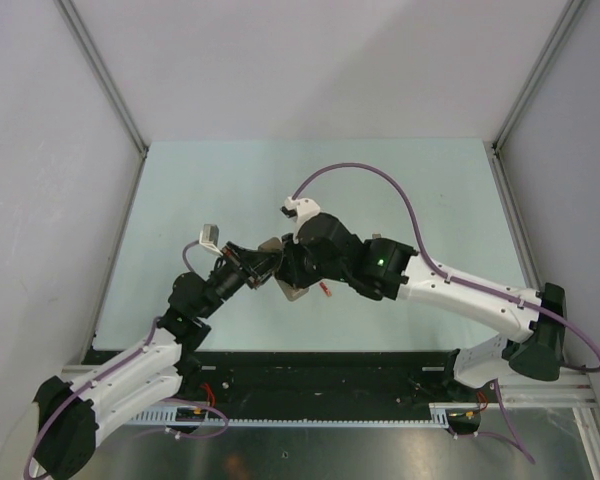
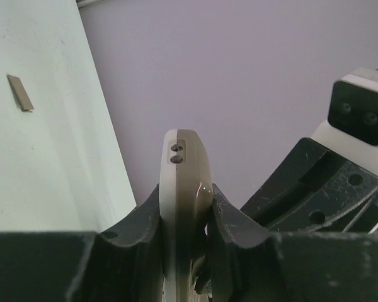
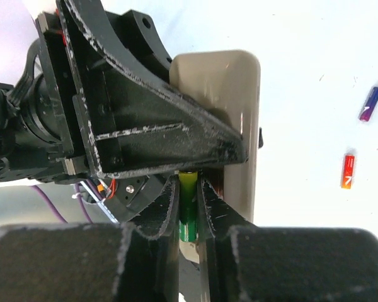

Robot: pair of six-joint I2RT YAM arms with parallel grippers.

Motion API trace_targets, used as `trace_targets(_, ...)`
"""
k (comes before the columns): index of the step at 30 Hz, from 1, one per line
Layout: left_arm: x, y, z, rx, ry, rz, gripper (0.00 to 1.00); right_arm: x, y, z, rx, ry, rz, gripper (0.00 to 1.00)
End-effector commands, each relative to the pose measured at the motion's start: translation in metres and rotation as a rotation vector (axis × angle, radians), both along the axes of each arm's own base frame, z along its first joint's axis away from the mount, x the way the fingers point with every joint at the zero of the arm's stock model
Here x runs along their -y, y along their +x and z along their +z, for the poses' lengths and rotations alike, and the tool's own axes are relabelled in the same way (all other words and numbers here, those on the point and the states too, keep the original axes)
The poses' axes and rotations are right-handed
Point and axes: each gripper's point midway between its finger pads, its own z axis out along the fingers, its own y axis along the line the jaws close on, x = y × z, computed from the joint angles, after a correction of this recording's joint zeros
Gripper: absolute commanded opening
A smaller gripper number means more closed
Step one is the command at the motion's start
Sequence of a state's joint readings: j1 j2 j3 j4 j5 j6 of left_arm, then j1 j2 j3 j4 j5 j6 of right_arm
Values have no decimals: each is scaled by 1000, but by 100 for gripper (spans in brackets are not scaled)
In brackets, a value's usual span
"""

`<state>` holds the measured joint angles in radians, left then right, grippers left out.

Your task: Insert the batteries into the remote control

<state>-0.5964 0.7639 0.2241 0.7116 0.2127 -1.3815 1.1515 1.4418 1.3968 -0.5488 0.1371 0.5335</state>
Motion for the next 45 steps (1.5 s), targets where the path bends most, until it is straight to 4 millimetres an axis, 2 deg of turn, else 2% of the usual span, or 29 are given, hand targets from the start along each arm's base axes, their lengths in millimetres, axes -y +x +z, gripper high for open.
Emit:
trace_targets(1, 2, -33, 67, 169, -172, -123, 0, 14, 8, -10, -18, -38, 29, 0)
trace_targets(6, 5, -32, 58, 142, -161, -135, 0, 27, 8, -10, -56, -50, 65, 0)
trace_targets(11, 8, -29, 41, 94, -144, -145, 0, 40, 3, -24, -89, -127, 71, 0)
trace_targets(16, 8, -29, 45, 108, -149, -146, 0, 43, 0, -37, -115, -174, 60, 0)
trace_targets(21, 8, -28, 46, 107, -151, -144, 0, 46, 4, -40, -103, -195, 21, 16)
trace_targets(27, 9, -25, 44, 93, -150, -137, 0, 52, 5, -44, -109, -219, -3, 24)
trace_targets(33, 10, -22, 46, 95, -148, -131, 0, 59, 6, -44, -107, -235, -19, 27)
trace_targets(36, 10, -22, 45, 95, -146, -129, 0, 60, 6, -41, -103, -228, -20, 28)
trace_targets(41, 11, -21, 41, 98, -129, -129, 0, 62, 8, -24, -105, -163, -31, 34)
trace_targets(45, 11, -21, 38, 100, -120, -128, 0, 64, 9, -9, -88, -124, -37, 36)
